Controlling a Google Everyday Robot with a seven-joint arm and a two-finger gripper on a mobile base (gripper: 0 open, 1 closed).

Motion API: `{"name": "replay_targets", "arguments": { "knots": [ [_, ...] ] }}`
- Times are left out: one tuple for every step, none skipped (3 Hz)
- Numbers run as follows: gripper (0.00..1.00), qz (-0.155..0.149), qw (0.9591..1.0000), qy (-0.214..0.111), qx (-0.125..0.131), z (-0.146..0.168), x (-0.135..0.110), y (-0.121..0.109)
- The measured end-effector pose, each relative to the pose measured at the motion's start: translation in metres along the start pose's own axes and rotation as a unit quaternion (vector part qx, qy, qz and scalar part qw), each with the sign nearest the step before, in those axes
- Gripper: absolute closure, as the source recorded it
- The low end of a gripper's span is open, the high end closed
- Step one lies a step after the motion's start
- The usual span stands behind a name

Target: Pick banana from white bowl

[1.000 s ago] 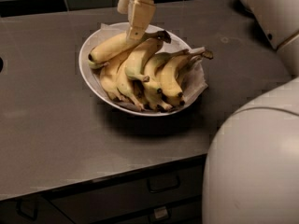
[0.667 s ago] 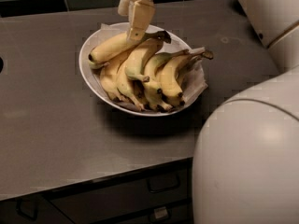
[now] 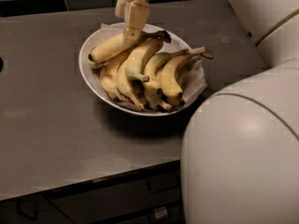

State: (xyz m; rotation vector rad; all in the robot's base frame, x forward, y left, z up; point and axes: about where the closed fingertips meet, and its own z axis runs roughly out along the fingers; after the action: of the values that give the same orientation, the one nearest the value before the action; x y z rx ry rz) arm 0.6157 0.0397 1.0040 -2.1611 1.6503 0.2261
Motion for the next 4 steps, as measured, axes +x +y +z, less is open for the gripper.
{"name": "replay_targets", "arguments": {
  "knots": [
    [0.38, -0.004, 1.0000, 0.006, 0.003, 0.003, -0.006, -0.001],
    [0.39, -0.008, 0.9999, 0.010, 0.007, 0.006, -0.011, 0.001],
    [0.38, -0.007, 0.9998, 0.011, 0.014, 0.005, -0.012, 0.008],
    [0.45, -0.001, 0.9997, 0.007, 0.023, 0.012, 0.000, 0.022]
  ]
}}
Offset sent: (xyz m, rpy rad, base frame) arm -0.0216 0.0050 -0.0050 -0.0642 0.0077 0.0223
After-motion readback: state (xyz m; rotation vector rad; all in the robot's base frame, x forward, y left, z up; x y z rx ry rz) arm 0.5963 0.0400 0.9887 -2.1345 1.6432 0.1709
